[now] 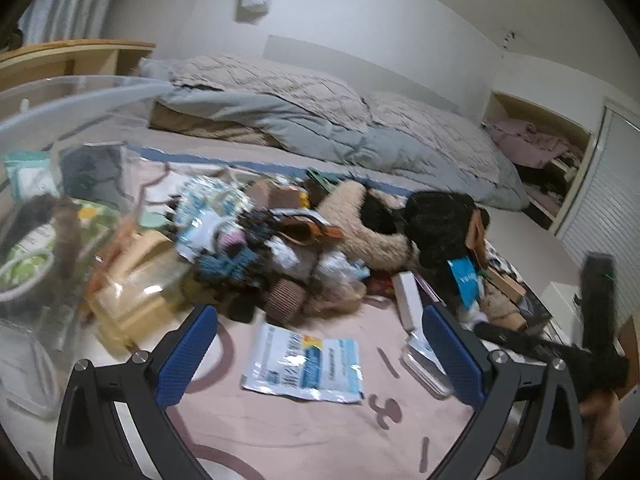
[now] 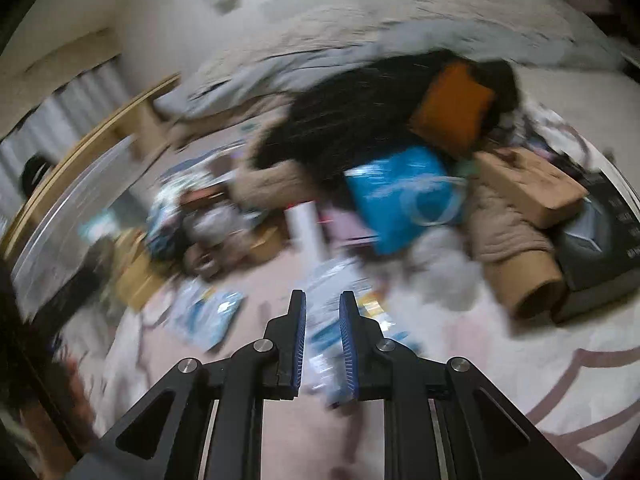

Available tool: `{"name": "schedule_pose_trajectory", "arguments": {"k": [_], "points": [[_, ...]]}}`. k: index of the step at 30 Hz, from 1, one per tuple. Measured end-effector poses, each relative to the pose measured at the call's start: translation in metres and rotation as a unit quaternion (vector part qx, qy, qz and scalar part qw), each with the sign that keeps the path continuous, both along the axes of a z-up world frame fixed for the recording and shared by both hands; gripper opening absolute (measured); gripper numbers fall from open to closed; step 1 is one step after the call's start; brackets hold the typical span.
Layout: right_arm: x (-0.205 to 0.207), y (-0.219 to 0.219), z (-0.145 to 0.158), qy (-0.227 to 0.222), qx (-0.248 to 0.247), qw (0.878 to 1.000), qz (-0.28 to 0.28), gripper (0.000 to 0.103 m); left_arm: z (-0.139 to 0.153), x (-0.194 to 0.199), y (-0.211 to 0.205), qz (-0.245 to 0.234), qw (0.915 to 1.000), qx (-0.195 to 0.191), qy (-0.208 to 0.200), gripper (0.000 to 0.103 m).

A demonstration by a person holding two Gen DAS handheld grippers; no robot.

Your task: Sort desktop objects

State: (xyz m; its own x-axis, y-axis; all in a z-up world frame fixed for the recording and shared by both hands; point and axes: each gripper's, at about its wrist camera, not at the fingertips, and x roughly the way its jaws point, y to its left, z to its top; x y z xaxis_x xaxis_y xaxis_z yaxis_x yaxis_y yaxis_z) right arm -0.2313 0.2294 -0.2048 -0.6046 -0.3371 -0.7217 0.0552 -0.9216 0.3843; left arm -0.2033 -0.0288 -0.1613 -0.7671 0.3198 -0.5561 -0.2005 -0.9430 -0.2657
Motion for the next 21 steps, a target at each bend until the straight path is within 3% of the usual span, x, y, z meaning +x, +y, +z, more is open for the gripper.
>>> {"name": "schedule_pose_trajectory", "arguments": {"k": [8, 13, 21], "points": [[-0.027, 0.018, -0.039, -0.063, -0.107, 0.992, -0.037, 0.018, -0.013, 0.004, 0.023, -0.055, 0.9981, 0.007, -0.028, 0.103], [-0.03, 0.012, -0.052, -0.085, -0.169, 0.982, 0.013, 0.018, -0.015, 0.011, 0.021, -0.054, 0.9979, 0.008, -0.036, 0.103], [-0.016, -0.027, -0.046, -0.082, -0.13, 0.983, 0.102, 0.018, -0.027, 0.028, 0.005, -0.027, 0.9978, 0.013, -0.06, 0.103]]}}
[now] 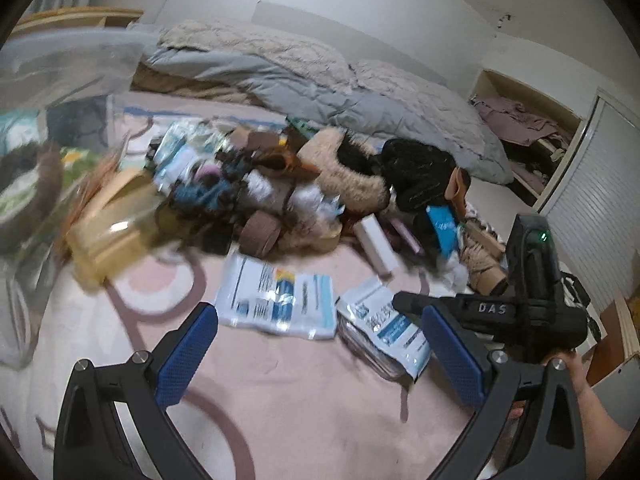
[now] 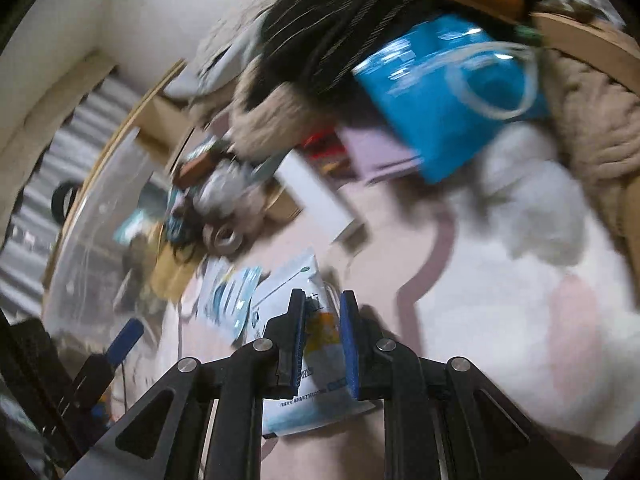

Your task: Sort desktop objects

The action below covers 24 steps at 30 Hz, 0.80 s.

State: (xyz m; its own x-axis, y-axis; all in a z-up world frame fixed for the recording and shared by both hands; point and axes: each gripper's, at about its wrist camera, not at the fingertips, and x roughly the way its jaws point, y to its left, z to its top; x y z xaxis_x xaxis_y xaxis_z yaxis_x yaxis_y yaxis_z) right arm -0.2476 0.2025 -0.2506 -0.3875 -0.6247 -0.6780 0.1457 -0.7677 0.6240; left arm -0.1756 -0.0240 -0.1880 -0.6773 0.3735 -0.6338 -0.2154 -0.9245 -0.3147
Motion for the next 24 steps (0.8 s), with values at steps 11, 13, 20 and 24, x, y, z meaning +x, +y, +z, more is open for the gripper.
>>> {"name": "schedule_pose_trajectory", "arguments": {"k": [11, 13, 20, 24], "points": [[0.03, -0.033, 0.008, 0.012, 0.022, 0.996, 0.085, 0.018, -0.029, 0.031, -0.01, 0.025, 0.9973, -0.064, -0.027, 0.103], [0.033, -0.029, 0.012, 0.009, 0.019, 0.997, 0.071, 0.018, -0.032, 0.031, -0.012, 0.028, 0.9969, -0.067, -0.032, 0.103], [0.045, -0.002, 0.027, 0.028, 0.019, 0.999, 0.024, 0.018, -0.037, 0.023, -0.003, 0.023, 0.9974, -0.064, -0.022, 0.103], [0.045, 0.003, 0.03, 0.024, 0.004, 0.999, 0.025, 0.018, -0.044, 0.016, 0.009, 0.01, 0.9959, -0.086, -0.026, 0.103]]}}
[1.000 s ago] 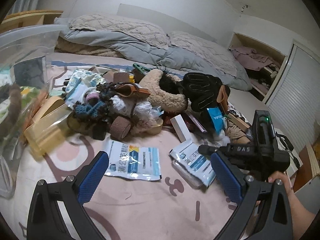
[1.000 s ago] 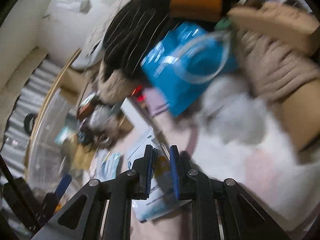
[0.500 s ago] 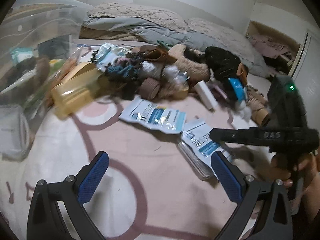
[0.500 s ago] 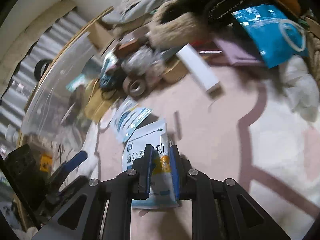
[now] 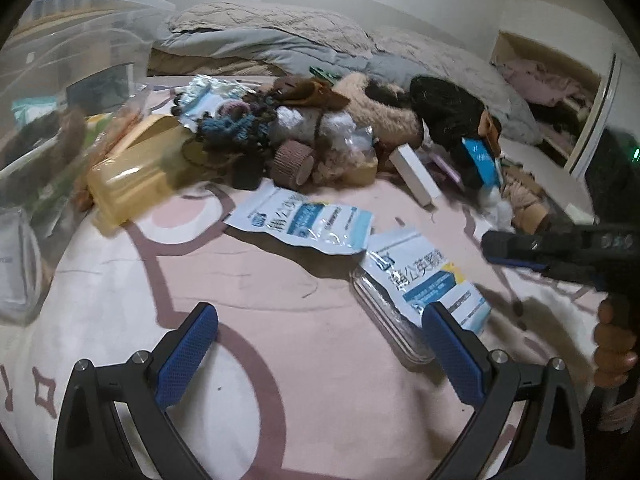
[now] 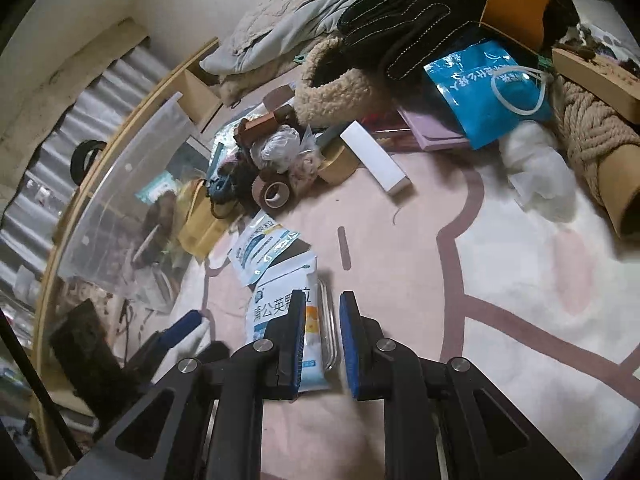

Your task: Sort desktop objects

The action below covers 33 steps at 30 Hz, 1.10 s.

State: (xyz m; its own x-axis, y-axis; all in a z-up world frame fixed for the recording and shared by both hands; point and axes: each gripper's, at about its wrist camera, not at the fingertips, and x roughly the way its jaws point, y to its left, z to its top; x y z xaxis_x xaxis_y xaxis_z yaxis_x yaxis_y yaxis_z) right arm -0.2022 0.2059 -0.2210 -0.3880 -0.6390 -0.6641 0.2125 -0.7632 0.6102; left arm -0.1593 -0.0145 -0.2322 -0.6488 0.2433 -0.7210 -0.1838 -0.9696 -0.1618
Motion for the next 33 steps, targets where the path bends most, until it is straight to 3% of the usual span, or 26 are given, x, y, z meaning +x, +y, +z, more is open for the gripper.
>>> {"name": "schedule_pose_trajectory", "arguments": {"k": [10, 15, 21, 26, 30, 33], "points": [[-0.001, -0.005, 0.008, 0.007, -0.019, 1.0, 0.015, 0.018, -0.011, -0.014, 0.031, -0.059, 0.9981, -0.004, -0.018, 0.103], [0.0, -0.024, 0.008, 0.001, -0.041, 0.997, 0.061, 0.018, -0.009, -0.014, 0.04, -0.073, 0.9971, -0.004, -0.019, 0.103], [-0.002, -0.048, 0.0, -0.009, -0.032, 0.993, 0.112, 0.018, 0.005, 0.003, 0.036, -0.115, 0.9924, 0.011, -0.042, 0.103], [-0.001, -0.06, -0.006, -0.027, -0.066, 0.988, 0.139, 0.018, 0.009, 0.008, 0.021, -0.111, 0.9932, -0.012, -0.033, 0.103], [-0.002, -0.067, -0.018, -0.049, -0.025, 0.989, 0.134, 0.017, 0.007, 0.0, 0.016, -0.103, 0.9937, 0.007, -0.043, 0.103], [-0.006, -0.056, -0.019, -0.051, -0.023, 0.993, 0.108, 0.013, 0.005, -0.003, 0.017, -0.12, 0.9905, 0.04, -0.055, 0.103]]}}
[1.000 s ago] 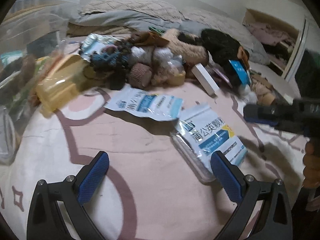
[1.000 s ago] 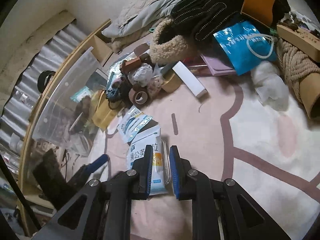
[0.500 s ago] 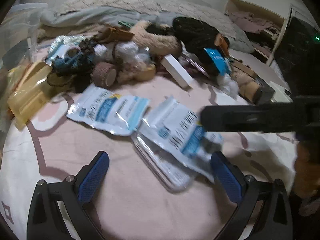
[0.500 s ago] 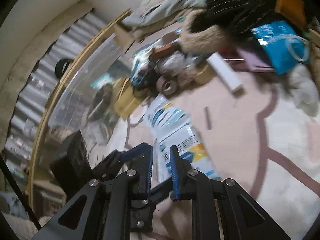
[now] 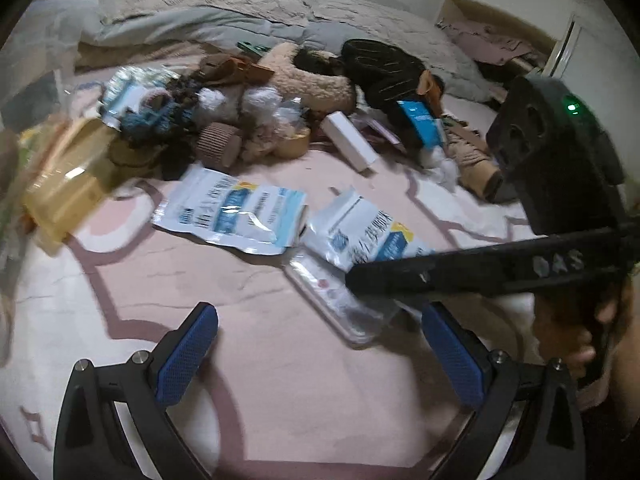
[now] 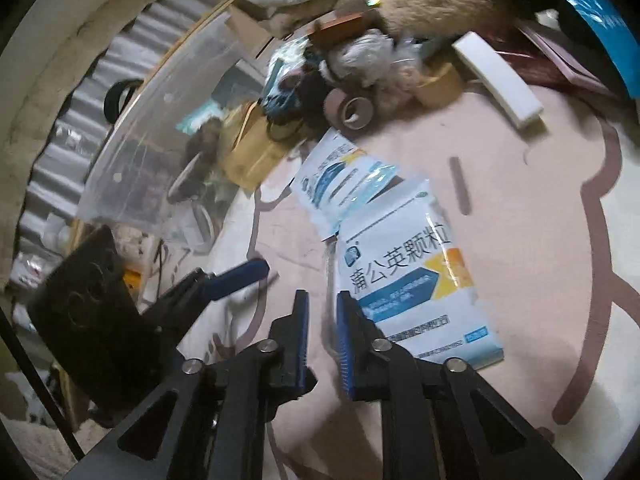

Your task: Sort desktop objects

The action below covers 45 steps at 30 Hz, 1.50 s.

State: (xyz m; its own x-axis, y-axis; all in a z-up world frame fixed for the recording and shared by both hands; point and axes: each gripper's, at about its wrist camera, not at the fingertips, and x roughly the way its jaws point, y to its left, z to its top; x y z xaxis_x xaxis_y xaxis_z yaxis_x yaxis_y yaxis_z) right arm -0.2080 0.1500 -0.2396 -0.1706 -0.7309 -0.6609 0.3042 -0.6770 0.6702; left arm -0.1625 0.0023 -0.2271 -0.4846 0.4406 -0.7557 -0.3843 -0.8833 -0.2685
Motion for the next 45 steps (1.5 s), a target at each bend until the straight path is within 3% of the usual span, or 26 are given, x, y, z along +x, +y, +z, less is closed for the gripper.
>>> {"name": "schedule_pose_trajectory", "arguments": {"k": [8, 12, 16, 25, 30, 36, 39, 42, 45], "points": [[-0.006, 0.039, 0.002, 0.007, 0.046, 0.995, -0.084, 0.013, -0.007, -0.014, 0.009, -0.01, 0.9976, 0.062, -0.031, 0.103], [-0.01, 0.052, 0.001, 0.003, 0.053, 0.994, -0.097, 0.013, -0.005, -0.012, 0.01, -0.017, 0.9957, 0.084, -0.034, 0.103], [-0.008, 0.047, 0.007, 0.028, 0.085, 0.992, -0.094, 0.013, -0.004, -0.01, 0.01, -0.024, 0.9938, 0.101, -0.04, 0.103], [0.001, 0.023, 0.0, -0.017, -0.009, 0.999, -0.029, 0.013, -0.002, -0.003, 0.011, -0.033, 0.9952, 0.084, -0.038, 0.103], [0.002, 0.014, -0.002, -0.024, -0.01, 0.999, -0.023, 0.013, -0.002, 0.002, 0.015, -0.046, 0.9959, 0.071, -0.031, 0.103], [0.001, 0.028, 0.001, -0.01, 0.041, 0.998, -0.056, 0.007, -0.003, 0.002, 0.016, -0.046, 0.9956, 0.074, -0.034, 0.103], [0.002, 0.024, 0.002, 0.016, 0.109, 0.992, -0.061, 0.008, -0.002, 0.002, 0.015, -0.048, 0.9952, 0.078, -0.035, 0.103], [-0.001, 0.033, -0.001, 0.007, 0.102, 0.992, -0.071, 0.008, -0.001, 0.003, 0.016, -0.049, 0.9951, 0.079, -0.034, 0.103], [-0.003, 0.036, -0.002, 0.016, 0.128, 0.988, -0.082, 0.007, 0.0, 0.002, 0.015, -0.048, 0.9951, 0.079, -0.033, 0.103]]}}
